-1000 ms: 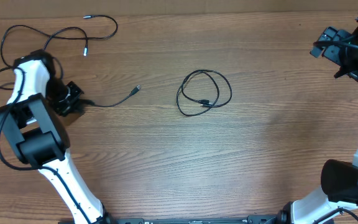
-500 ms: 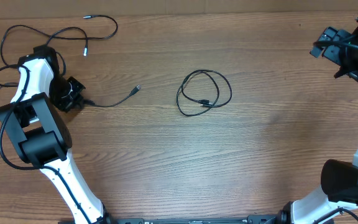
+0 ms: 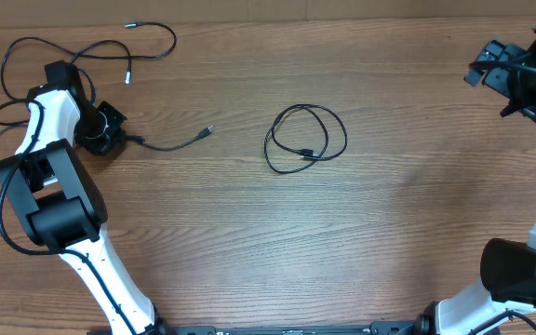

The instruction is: Untangle cables

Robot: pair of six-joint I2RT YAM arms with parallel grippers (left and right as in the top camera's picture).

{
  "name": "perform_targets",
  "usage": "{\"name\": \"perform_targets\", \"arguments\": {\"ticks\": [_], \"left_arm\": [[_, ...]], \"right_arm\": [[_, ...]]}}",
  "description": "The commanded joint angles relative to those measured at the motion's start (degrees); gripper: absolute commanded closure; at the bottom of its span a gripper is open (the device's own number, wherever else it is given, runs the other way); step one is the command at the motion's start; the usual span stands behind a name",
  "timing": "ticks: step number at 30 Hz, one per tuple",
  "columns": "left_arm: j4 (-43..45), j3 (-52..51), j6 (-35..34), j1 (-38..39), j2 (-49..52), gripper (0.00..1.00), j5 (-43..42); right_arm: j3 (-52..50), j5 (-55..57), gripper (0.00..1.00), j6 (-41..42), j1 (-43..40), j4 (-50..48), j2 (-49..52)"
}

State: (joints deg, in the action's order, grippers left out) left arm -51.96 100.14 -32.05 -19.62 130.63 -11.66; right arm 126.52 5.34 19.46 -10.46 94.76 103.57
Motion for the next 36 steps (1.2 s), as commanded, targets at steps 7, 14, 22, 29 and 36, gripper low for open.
{"name": "perform_targets", "arguments": {"ticks": [7, 14, 22, 29, 36], "left_arm": [[-2.6, 8.1, 3.1, -4.0, 3.1, 0.96, -14.9], [-14.9, 16.3, 3.8, -7.8, 3.1, 0.96, 3.3], [-21.0, 16.4, 3.8, -15.4, 3.1, 0.96, 20.5], [-17.1, 12.0, 4.3, -22.3, 3.1, 0.96, 20.4], [-10.1, 7.4, 6.9, -24.0, 3.1, 0.96, 18.8]], "right_arm": [[-0.3, 0.4, 0.0, 0.0, -0.2, -0.2, -0.6], [-0.3, 0.4, 0.0, 0.0, -0.2, -0.2, -0.6], [-0.3, 0.4, 0.0, 0.0, -0.2, -0.1, -0.6], [-0.3, 0.4, 0.0, 0.0, -0.2, -0.2, -0.6], [-0.3, 0.4, 0.0, 0.0, -0.2, -0.2, -0.6]]}}
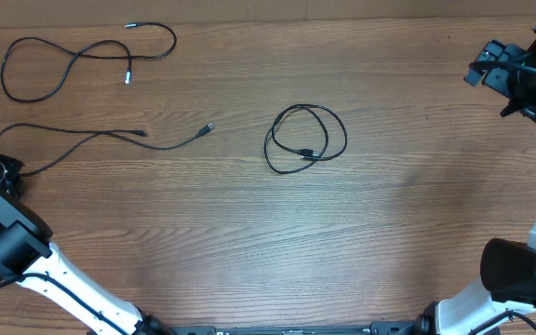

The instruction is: Untangle cables

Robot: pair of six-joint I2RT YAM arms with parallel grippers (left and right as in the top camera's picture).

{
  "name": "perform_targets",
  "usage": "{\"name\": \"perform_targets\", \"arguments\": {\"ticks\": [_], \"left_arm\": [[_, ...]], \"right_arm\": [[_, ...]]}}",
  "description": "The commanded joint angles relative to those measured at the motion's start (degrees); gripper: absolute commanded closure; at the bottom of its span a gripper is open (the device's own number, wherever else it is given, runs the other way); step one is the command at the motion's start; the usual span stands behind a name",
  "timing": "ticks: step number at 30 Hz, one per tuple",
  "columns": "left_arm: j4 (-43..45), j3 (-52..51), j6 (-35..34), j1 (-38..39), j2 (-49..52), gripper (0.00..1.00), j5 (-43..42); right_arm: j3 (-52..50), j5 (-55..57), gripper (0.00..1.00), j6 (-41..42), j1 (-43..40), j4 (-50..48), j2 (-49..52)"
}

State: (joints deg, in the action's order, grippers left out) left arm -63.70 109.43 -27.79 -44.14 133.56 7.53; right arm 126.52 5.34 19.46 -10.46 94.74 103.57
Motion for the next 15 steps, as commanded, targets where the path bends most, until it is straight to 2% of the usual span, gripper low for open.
{"name": "perform_targets", "arguments": {"ticks": [1, 9, 15], "left_arm": [[2.9, -2.6, 3.1, 0.5, 0.2, 0.96, -0.6], [9.5, -5.2, 3.5, 0.7, 0.2, 0.96, -3.2], [13.3, -5.2, 4.3, 0.7, 0.8, 0.96, -12.4]], "right_arm": [[-0.3, 0.4, 0.0, 0.0, -0.2, -0.1, -0.6], [-0.3, 0.4, 0.0, 0.0, -0.2, -0.1, -0.6], [-0.3, 0.4, 0.0, 0.0, -0.2, -0.1, -0.6]]}}
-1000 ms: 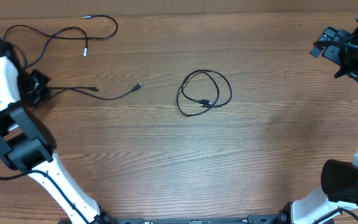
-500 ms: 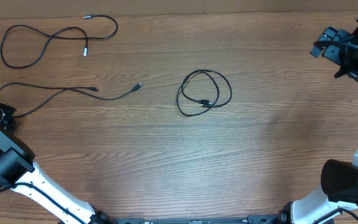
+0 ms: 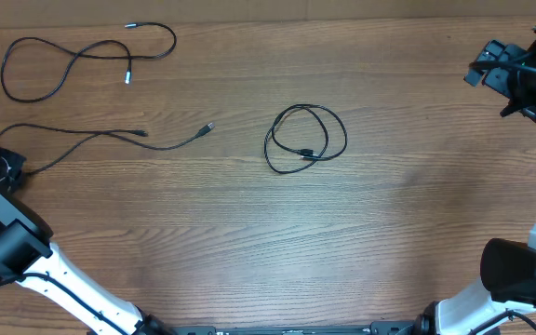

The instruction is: Untangle cables

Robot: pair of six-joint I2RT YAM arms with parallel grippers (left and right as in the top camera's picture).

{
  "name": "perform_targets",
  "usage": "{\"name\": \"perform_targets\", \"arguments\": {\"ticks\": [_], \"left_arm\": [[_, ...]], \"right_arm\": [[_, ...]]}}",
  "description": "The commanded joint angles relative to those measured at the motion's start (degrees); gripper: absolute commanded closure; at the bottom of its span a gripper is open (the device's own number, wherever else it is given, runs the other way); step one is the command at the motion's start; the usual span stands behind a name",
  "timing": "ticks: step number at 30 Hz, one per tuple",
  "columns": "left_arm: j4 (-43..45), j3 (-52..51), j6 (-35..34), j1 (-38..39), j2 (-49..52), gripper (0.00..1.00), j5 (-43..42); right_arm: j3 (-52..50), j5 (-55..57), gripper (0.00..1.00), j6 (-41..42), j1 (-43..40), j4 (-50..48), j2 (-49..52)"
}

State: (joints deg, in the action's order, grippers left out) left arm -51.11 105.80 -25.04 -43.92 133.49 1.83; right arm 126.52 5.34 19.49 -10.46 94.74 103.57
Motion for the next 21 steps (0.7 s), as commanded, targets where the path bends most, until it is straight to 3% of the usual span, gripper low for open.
{"name": "perform_targets", "arguments": {"ticks": [1, 9, 12, 21], "left_arm": [[1.0, -1.6, 1.8, 0.5, 1.1, 0.96, -7.3], [2.4, -1.6, 2.0, 0.0, 4.5, 0.96, -7.8], [3.4, -1.0, 5.0, -0.3, 4.6, 0.96, -7.8], [-0.6, 10.0, 9.0, -0.2, 4.6, 0.96, -12.8]], "right_arm": [[-0.3, 0.4, 0.0, 0.0, -0.2, -0.1, -0.6], [-0.3, 0.4, 0.0, 0.0, -0.2, -0.1, -0.6], [-0.3, 0.4, 0.0, 0.0, -0.2, -0.1, -0.6], [-0.3, 0.4, 0.0, 0.0, -0.2, -0.1, -0.6]]}}
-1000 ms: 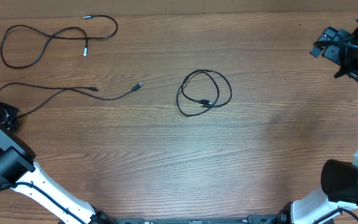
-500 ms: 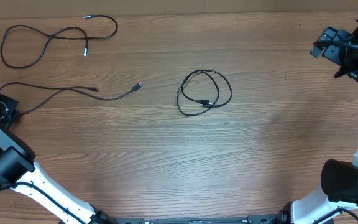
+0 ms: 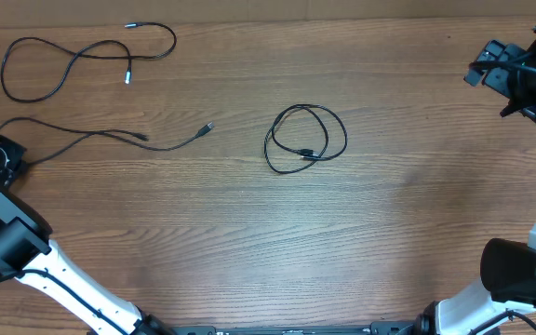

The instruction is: Untangle cables

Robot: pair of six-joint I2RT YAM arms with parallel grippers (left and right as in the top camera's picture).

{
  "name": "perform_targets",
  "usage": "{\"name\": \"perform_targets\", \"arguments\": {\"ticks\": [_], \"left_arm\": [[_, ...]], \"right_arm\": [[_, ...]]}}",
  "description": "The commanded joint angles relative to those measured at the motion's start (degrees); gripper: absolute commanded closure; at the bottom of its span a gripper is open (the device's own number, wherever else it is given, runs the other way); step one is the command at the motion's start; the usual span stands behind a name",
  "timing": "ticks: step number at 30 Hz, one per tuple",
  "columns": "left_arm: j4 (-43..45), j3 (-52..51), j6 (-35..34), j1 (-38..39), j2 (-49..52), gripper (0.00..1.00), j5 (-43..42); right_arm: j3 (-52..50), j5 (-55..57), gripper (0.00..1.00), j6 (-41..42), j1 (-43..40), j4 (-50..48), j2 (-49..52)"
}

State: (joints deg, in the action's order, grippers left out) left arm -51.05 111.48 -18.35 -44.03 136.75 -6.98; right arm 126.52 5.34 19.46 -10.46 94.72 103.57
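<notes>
Three black cables lie apart on the wooden table. One winds loosely at the back left (image 3: 63, 67). A second (image 3: 170, 143) stretches from the left edge to a plug near the middle. A third is coiled (image 3: 306, 138) at the centre. My left gripper (image 3: 6, 154) sits at the far left edge, right at the end of the stretched cable; its jaws are too small to read. My right gripper (image 3: 488, 73) is at the back right, far from every cable, with its jaws unclear.
The left arm (image 3: 7, 244) runs along the left edge down to the front. The right arm runs along the right edge. Bare wood (image 3: 277, 251) fills the front half of the table.
My left gripper has shifted a little toward the back along the left edge. The stretched cable lies almost as it did. The right arm and the other two cables are unchanged.
My left gripper first stood over a bunched cable left of centre, close under the back-left cable. Later it was at the far left edge, with that cable drawn out long and apart from the back-left one. Since then it has only crept backward.
</notes>
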Motion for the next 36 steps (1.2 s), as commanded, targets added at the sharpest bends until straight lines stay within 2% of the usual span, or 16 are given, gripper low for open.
{"name": "perform_targets", "arguments": {"ticks": [1, 6, 9, 12, 14, 16, 18, 20, 23, 24, 25, 26, 27, 31, 34, 36], "left_arm": [[-1.6, 6.3, 2.3, 0.0, 1.2, 0.96, -5.4], [-8.3, 16.7, 0.9, 0.0, 0.9, 0.96, -7.1], [-13.4, 22.4, 0.7, 0.2, 0.8, 0.96, -11.5], [-16.7, 25.2, 0.2, 0.3, 0.8, 0.96, -24.9], [-17.7, 25.1, 0.2, 1.1, 0.8, 0.96, -36.8], [-18.3, 24.5, 1.0, 3.0, 0.8, 0.96, -43.2], [-20.4, 24.5, 3.0, 5.8, 0.8, 0.93, -45.0], [-22.9, 24.5, 5.8, 9.5, 0.8, 0.87, -44.9], [-26.9, 24.5, 10.3, 16.5, 0.8, 0.84, -42.0], [-27.8, 24.4, 10.8, 18.9, 0.8, 0.75, -39.7], [-28.7, 24.3, 10.7, 21.8, 0.8, 0.57, -35.9], [-29.3, 24.1, 10.7, 24.4, 0.8, 0.43, -32.6], [-29.6, 23.9, 10.7, 27.5, 0.8, 0.37, -29.2], [-29.2, 22.8, 10.7, 38.6, 0.8, 0.29, -17.9], [-28.0, 22.4, 10.7, 46.8, 1.2, 0.18, -10.9], [-26.9, 22.4, 10.7, 51.6, 1.6, 0.14, -7.2]], "right_arm": [[-0.3, 0.4, 0.0, 0.0, -0.2, -0.1, -0.6], [-0.3, 0.4, 0.0, 0.0, -0.2, -0.1, -0.6], [-0.3, 0.4, 0.0, 0.0, -0.2, -0.1, -0.6], [-0.3, 0.4, 0.0, 0.0, -0.2, -0.1, -0.6], [-0.3, 0.4, 0.0, 0.0, -0.2, -0.1, -0.6], [-0.3, 0.4, 0.0, 0.0, -0.2, -0.1, -0.6], [-0.3, 0.4, 0.0, 0.0, -0.2, -0.1, -0.6], [-0.3, 0.4, 0.0, 0.0, -0.2, -0.1, -0.6], [-0.3, 0.4, 0.0, 0.0, -0.2, -0.1, -0.6], [-0.3, 0.4, 0.0, 0.0, -0.2, -0.1, -0.6], [-0.3, 0.4, 0.0, 0.0, -0.2, -0.1, -0.6], [-0.3, 0.4, 0.0, 0.0, -0.2, -0.1, -0.6], [-0.3, 0.4, 0.0, 0.0, -0.2, -0.1, -0.6], [-0.3, 0.4, 0.0, 0.0, -0.2, -0.1, -0.6], [-0.3, 0.4, 0.0, 0.0, -0.2, -0.1, -0.6], [-0.3, 0.4, 0.0, 0.0, -0.2, -0.1, -0.6]]}}
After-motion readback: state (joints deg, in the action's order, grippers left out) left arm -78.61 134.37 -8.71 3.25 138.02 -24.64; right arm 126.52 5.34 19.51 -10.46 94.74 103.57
